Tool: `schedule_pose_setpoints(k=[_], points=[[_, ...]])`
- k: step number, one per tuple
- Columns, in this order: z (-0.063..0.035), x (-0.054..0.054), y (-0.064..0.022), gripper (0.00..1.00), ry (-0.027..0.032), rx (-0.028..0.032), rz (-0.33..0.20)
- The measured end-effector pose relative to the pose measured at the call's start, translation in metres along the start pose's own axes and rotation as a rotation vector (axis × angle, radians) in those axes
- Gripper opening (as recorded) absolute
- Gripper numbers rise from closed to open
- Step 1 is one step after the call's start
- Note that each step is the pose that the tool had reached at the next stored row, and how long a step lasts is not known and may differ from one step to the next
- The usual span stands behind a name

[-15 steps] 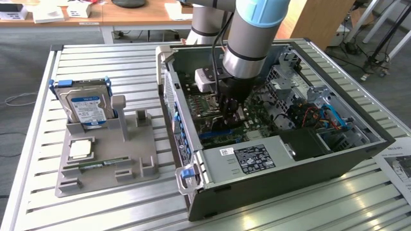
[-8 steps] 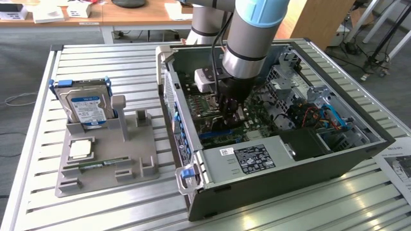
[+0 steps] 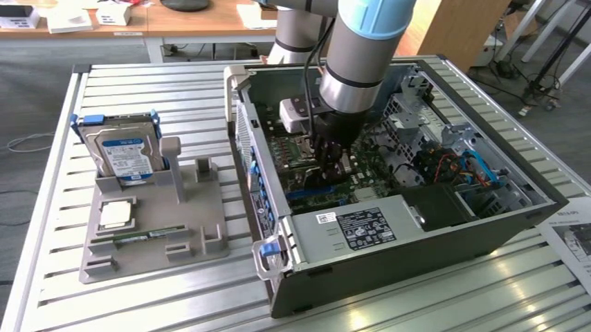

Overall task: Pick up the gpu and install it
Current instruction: 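Insert the gpu into the slot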

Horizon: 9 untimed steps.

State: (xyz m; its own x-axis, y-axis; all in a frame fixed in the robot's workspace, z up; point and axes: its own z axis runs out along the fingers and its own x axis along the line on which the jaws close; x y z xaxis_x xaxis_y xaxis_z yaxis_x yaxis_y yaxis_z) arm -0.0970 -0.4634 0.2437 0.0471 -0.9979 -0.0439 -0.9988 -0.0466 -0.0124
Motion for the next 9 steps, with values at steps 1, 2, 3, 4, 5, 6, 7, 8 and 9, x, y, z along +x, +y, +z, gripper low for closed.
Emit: schedule_pose_setpoints(k=[1,2,3,4,5,6,7,8,9], points=[[0.0001,0.0000,0.0000,0.27,0.0002,0.0000,0.000],[0.0002,0.0000,0.0000,0.27,0.0007,0.0001,0.000],[0.0003,0.0000,0.0000,0.27,0.0007,0.0000,0.000],[0.0003,0.0000,0.0000,0.27,0.0006,0.0001,0.000],[0.0003,0.0000,0.0000,0.27,0.0007,0.0001,0.000],[0.0003,0.0000,0.0000,0.27,0.0013,0.0001,0.000],[0.0004,0.0000,0.0000,0.27,0.0020,0.0000,0.000],[0.0004,0.0000,0.0000,0.27,0.0024,0.0000,0.000],[0.0005,0.0001,0.0000,0.27,0.0024,0.0001,0.000]])
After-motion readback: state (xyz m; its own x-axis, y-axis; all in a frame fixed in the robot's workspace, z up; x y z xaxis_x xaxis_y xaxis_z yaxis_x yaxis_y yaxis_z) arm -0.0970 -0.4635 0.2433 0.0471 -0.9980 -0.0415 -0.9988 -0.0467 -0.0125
